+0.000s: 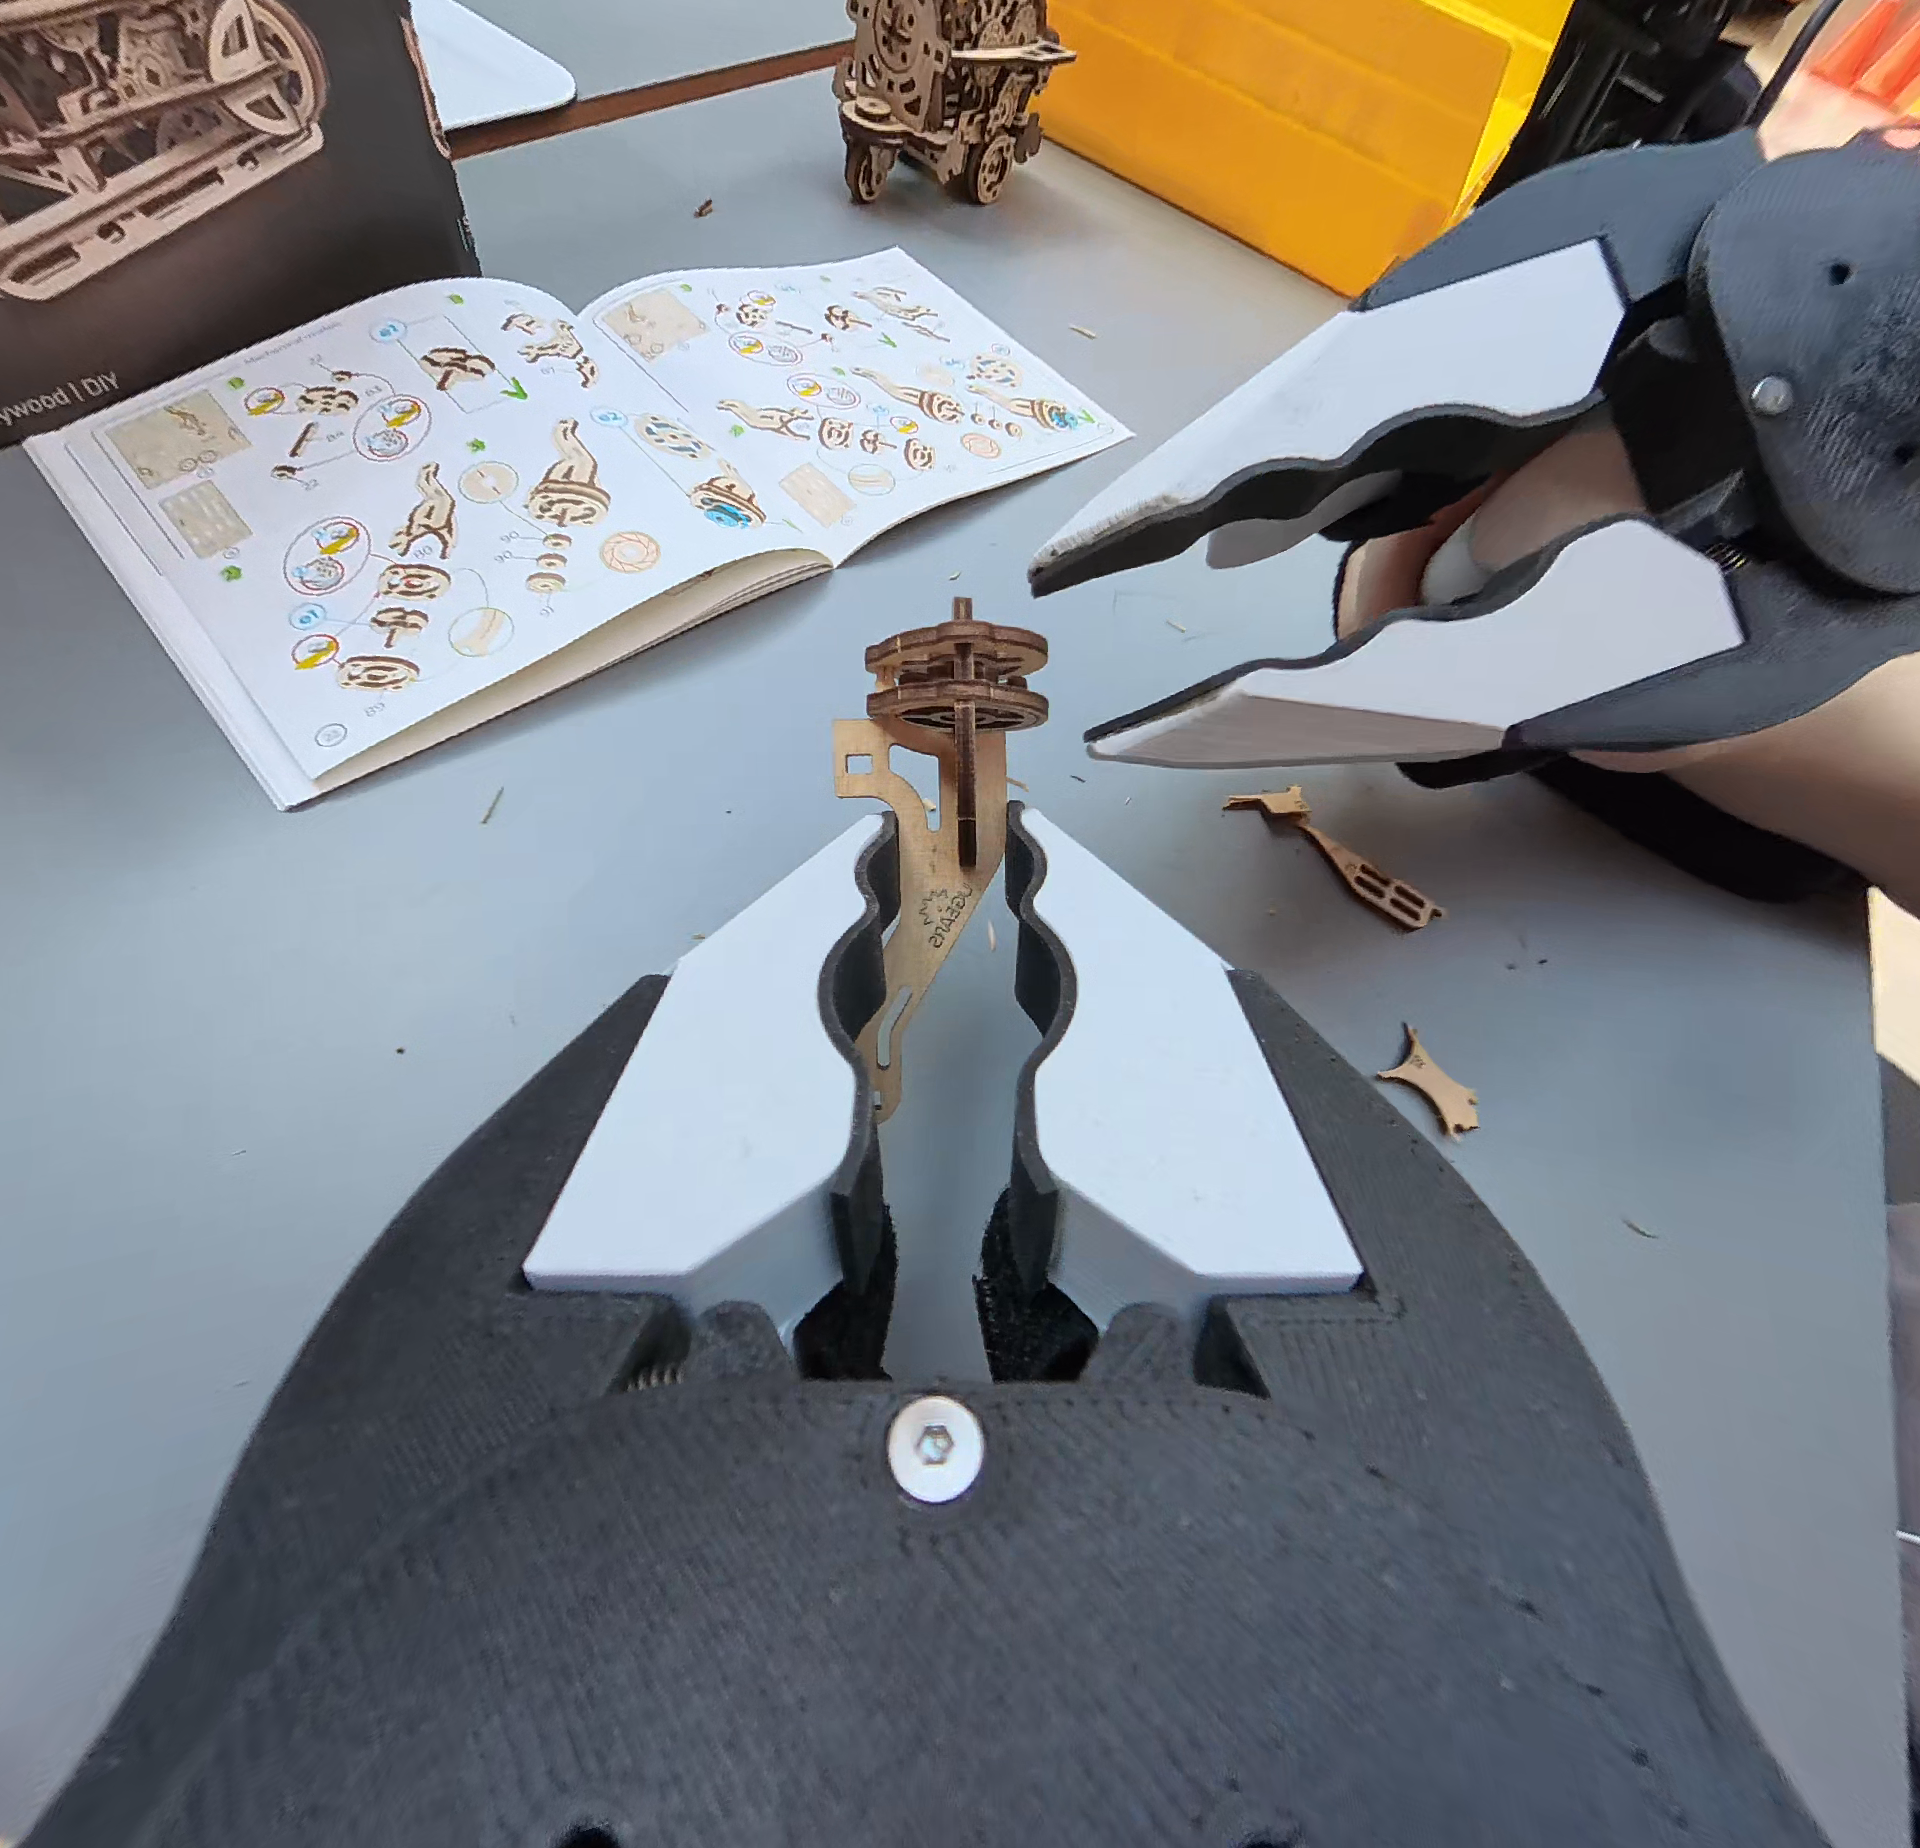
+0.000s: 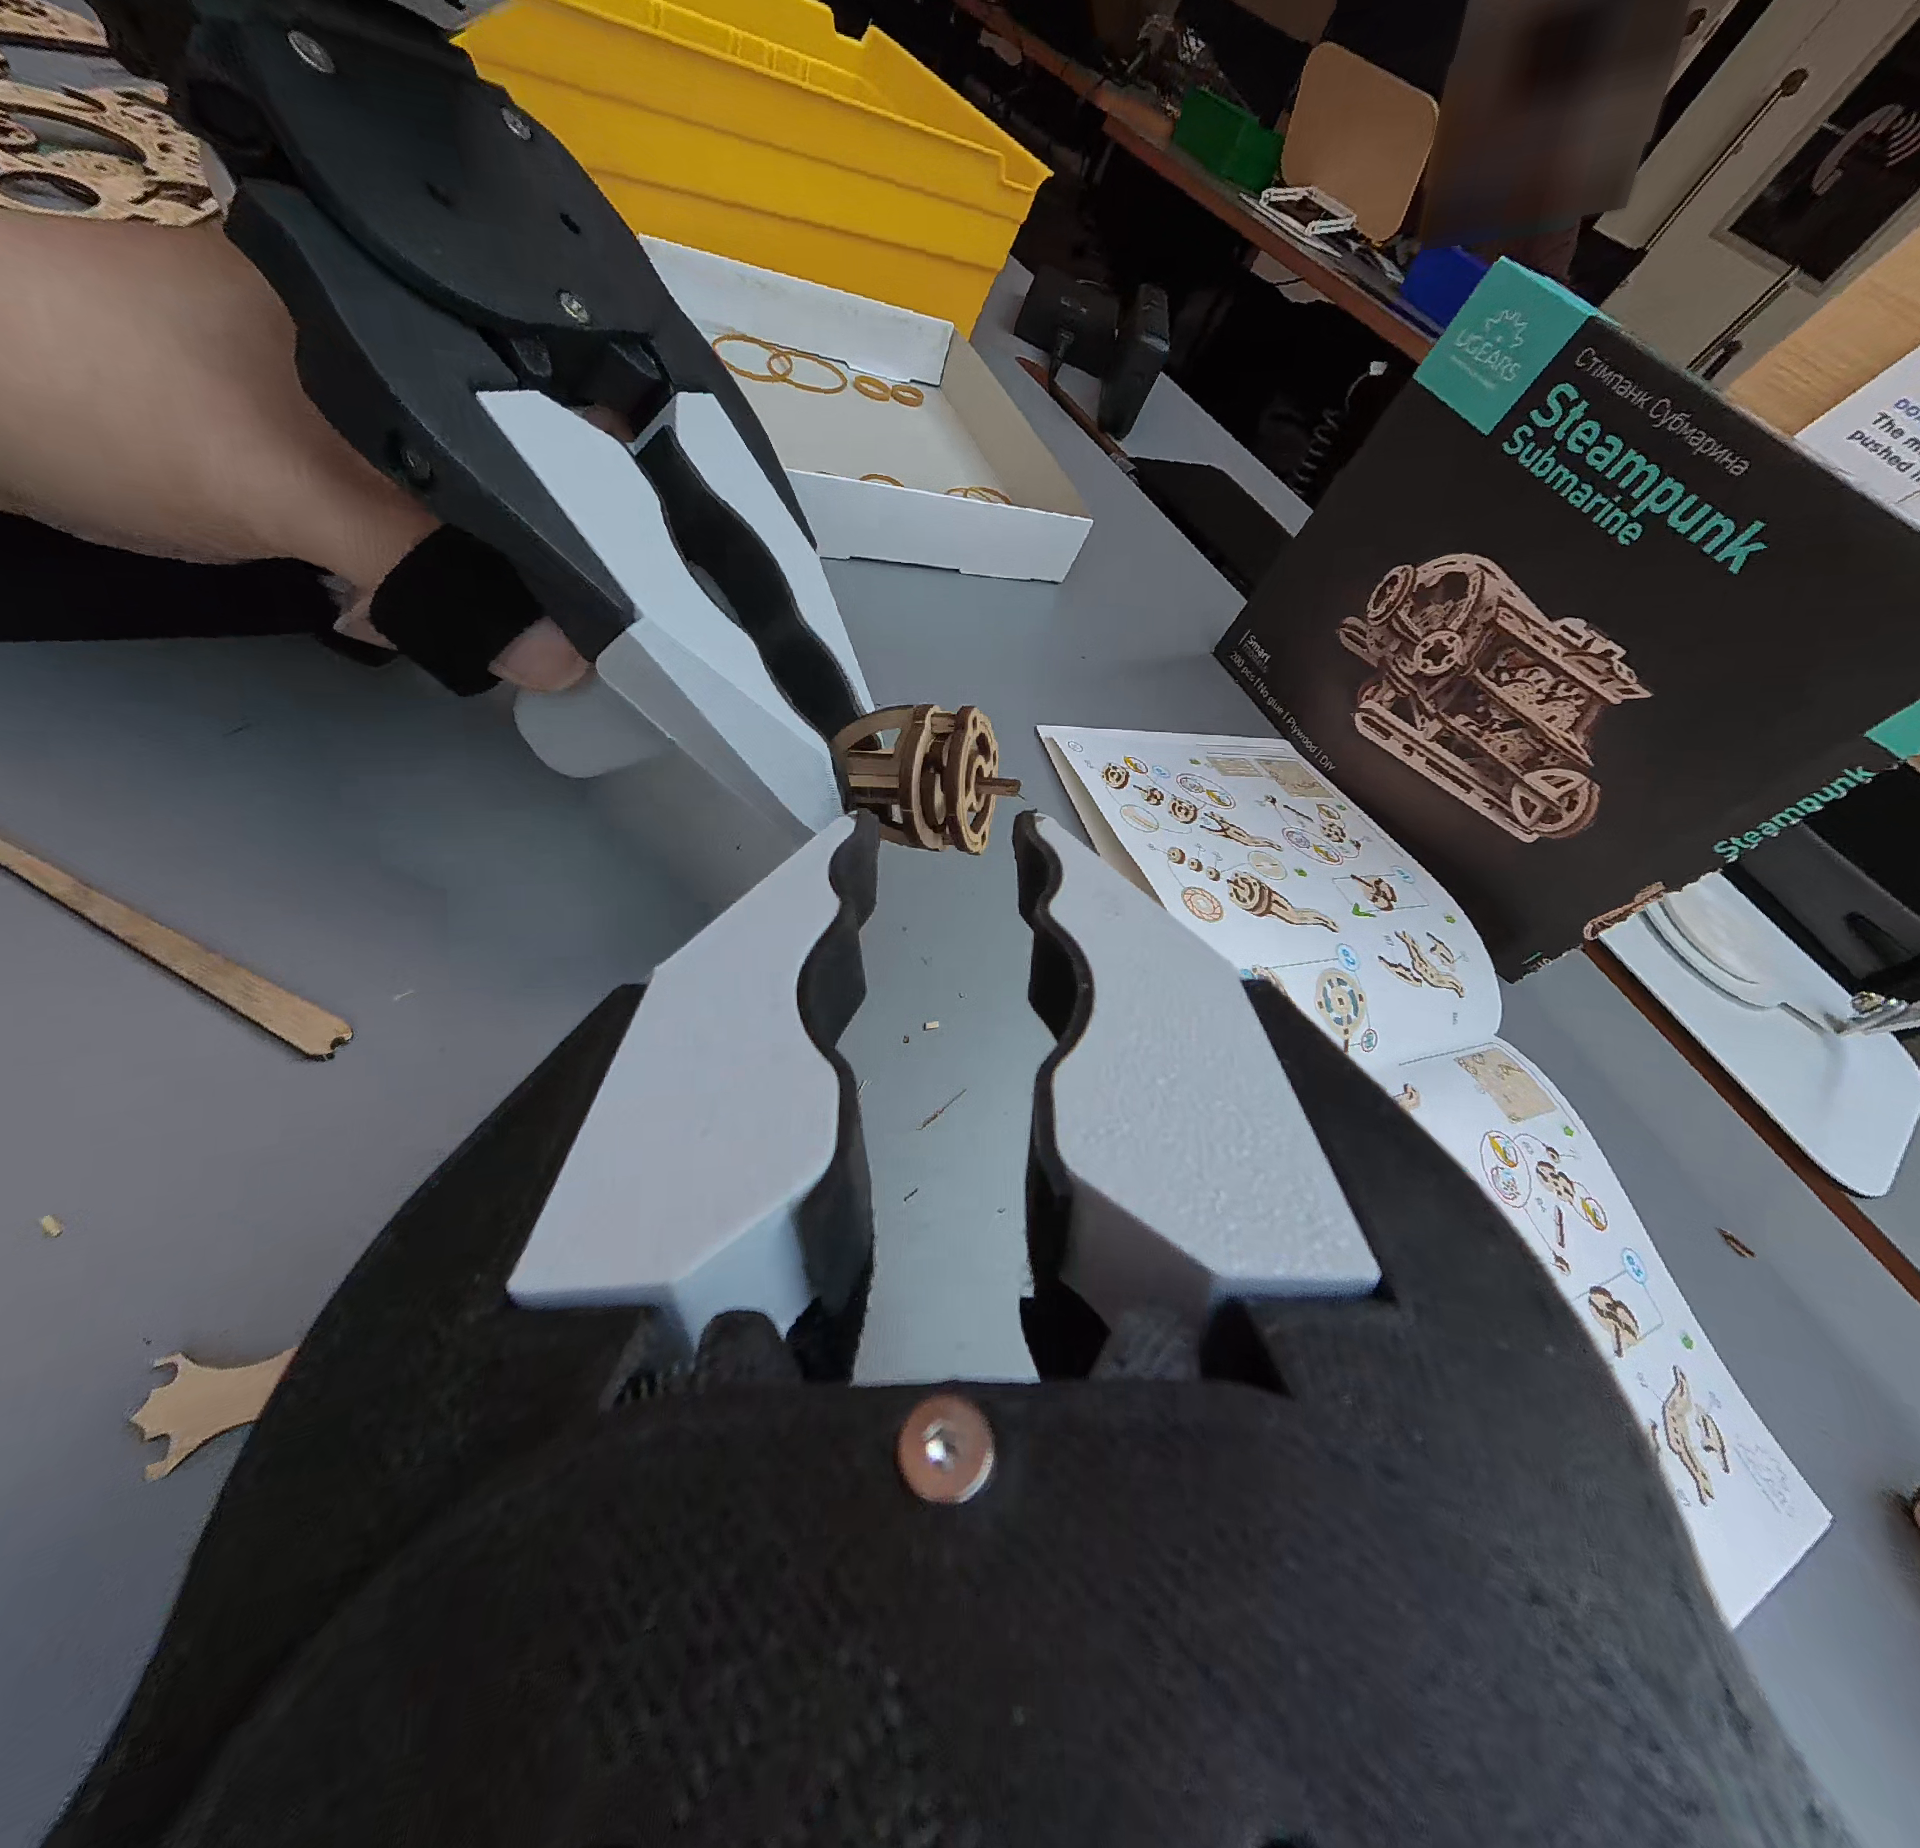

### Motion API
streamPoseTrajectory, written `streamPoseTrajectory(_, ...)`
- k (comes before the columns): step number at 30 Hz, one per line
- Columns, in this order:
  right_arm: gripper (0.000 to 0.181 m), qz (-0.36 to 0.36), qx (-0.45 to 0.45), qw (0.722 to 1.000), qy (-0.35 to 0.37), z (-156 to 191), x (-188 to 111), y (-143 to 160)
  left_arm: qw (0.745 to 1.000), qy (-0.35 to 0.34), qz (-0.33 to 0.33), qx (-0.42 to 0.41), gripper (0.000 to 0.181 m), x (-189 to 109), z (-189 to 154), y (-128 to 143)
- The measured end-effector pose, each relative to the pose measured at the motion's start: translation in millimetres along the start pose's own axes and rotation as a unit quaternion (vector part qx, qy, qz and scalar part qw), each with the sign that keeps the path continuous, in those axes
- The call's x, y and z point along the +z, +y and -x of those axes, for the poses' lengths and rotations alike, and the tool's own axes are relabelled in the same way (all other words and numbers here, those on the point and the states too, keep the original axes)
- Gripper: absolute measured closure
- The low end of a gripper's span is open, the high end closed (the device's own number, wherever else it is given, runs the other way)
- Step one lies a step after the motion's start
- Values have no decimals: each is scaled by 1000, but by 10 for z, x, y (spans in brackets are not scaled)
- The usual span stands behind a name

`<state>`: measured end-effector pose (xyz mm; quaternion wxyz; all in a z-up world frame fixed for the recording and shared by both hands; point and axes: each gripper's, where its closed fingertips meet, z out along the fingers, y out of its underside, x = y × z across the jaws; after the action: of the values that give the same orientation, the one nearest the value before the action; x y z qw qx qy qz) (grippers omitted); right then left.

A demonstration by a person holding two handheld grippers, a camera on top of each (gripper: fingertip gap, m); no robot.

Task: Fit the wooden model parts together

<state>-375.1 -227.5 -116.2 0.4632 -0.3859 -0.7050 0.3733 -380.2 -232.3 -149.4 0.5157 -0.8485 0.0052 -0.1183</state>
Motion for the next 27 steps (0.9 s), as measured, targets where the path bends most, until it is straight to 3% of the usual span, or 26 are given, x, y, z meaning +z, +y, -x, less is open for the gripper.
streamPoseTrajectory(1,156,2,-12,1000,5,4,4,0,1000,12,-6,-15,163,-1,-32,-14)
streamPoseTrajectory(7,158,-8,-87,995,47,-16,-35,-91,989,76,-43,-116,163,-38,-113,-107)
streamPoseTrajectory(14,158,5,-133,989,62,12,2,-76,982,107,-38,-149,163,-16,-166,-79)
streamPoseTrajectory(27,168,-5,-71,997,29,9,-19,-62,973,148,-49,-170,163,-30,-266,-114)
